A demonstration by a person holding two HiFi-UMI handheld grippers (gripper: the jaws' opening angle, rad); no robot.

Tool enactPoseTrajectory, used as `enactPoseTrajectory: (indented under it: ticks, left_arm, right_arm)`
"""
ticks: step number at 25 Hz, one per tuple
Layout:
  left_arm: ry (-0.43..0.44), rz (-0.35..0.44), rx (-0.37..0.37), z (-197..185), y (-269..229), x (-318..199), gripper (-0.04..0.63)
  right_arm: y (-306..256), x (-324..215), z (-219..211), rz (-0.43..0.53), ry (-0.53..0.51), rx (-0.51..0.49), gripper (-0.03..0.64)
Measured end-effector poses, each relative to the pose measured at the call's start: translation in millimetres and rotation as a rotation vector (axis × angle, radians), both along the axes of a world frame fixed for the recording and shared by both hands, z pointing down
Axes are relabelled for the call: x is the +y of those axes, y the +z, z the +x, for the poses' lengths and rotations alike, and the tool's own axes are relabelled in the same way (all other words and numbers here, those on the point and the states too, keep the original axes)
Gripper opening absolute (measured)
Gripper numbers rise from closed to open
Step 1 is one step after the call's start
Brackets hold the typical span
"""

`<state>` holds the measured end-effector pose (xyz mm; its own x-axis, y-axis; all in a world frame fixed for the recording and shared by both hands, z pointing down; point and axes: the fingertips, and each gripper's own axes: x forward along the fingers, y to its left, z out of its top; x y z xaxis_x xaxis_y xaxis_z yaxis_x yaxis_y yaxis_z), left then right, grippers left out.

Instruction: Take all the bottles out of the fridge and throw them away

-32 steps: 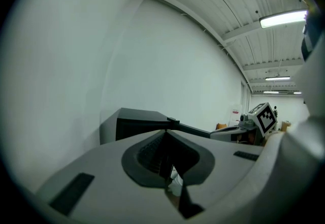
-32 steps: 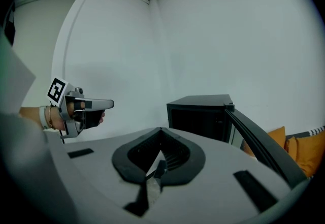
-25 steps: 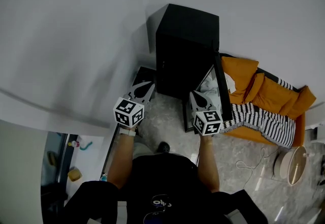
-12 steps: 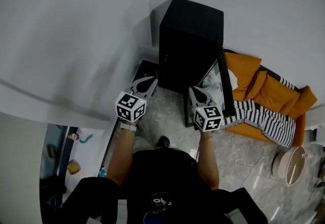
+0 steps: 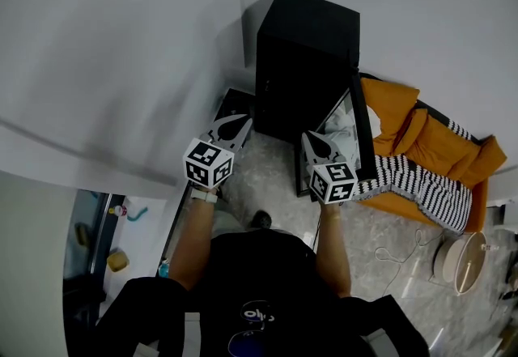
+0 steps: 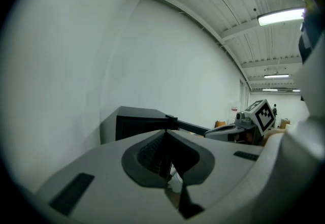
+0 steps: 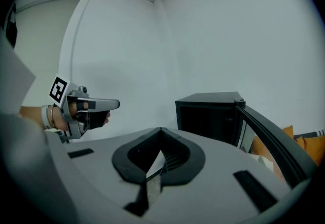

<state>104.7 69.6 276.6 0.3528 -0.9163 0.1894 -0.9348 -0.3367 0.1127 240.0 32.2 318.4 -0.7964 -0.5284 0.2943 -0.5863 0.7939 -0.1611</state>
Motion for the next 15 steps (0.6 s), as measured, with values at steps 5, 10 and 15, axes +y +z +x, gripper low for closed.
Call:
enactPoseTrajectory:
  ticks: [5, 10, 15]
  left_arm:
    - [0.0, -0.001, -0.008, -1.1, -0.5, 0.4, 0.003]
    - [-0.005, -0.013, -0.016, -4.5, 4.5, 2.1, 0.003]
    - [-0.007, -0.017, -0.013, -4.3, 5.9, 0.8, 0.003]
  right_arm:
    - [1.5, 2.3, -3.3, -0.001, -0.016, 0.003, 0.006]
    - [5.5, 3.2, -7.1, -0.005, -0.025, 0.013, 0.006]
    - [5.0, 1.8, -8.6, -0.002, -0.028, 0.015, 0.006]
